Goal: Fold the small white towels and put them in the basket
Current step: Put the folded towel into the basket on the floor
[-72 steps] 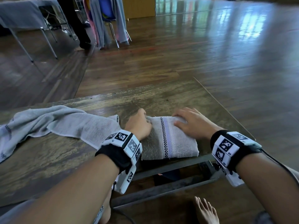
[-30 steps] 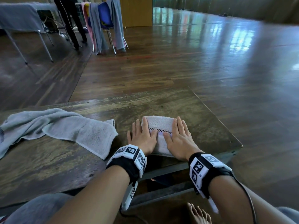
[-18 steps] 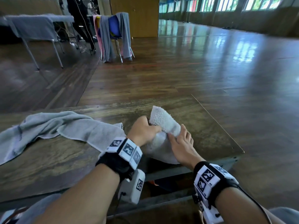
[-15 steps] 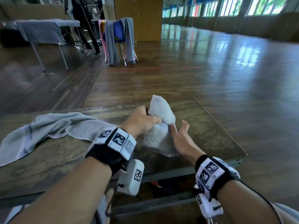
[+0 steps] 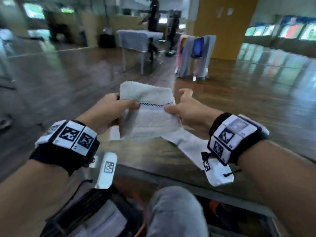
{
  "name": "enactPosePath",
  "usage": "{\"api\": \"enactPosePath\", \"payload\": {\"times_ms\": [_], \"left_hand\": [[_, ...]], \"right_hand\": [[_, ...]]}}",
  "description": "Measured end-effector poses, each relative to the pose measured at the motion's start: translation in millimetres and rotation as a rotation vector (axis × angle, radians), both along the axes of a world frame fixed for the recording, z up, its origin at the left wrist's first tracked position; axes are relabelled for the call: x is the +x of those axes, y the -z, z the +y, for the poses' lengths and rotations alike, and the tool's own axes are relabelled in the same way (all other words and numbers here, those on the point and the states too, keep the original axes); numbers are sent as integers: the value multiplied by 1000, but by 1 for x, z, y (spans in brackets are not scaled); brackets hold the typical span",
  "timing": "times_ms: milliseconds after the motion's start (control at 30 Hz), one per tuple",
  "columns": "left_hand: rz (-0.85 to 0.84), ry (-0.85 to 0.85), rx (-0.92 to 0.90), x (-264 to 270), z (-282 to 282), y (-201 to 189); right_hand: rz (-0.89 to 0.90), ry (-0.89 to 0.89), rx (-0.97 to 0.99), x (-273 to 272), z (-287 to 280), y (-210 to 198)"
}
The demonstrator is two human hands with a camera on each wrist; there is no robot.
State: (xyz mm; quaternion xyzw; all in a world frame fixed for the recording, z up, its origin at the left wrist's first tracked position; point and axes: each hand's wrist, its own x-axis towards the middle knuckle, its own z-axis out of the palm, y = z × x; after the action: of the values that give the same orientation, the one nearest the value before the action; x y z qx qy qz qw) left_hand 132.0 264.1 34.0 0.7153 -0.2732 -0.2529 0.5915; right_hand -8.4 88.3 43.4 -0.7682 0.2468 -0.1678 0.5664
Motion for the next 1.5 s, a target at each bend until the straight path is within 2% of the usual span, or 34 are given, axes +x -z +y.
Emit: {"api": "enactPosePath", "payload": {"times_ms": [133,267,333,433,567,667,767,933,1167,1333,1433,1500], "left_hand": [[91,-118,98,38,116,54],[167,-300,166,44,203,139],[210,-396,236,42,229,188],[329,-547,333,31,250,267],[416,-573,461,9,251,364],[482,-565,531,-4,238,412],[519,-505,566,-1,217,442],[576,-439,554,7,181,469],[516,-483,619,4,168,480],[372,-495,615,-1,177,455],[361,-503,519,5,177,417],[287,-509,460,13,173,385]], "right_hand": [[155,-245,-92,80,83,32],[387,-512,-305,138,159,110],[518,-597,-320,153,188,157],[671,-615,-301,157,216,230],[839,-614,-246,145,233,314],[862,-515,-263,132,235,357],[909,-435,-246,129,225,384],[952,-386,-259,136,200,408],[966,-516,-204,132,195,423],[925,-532,-298,135,207,412],[921,-555,-299,145,210,384],[904,-586,-270,154,211,356]]}}
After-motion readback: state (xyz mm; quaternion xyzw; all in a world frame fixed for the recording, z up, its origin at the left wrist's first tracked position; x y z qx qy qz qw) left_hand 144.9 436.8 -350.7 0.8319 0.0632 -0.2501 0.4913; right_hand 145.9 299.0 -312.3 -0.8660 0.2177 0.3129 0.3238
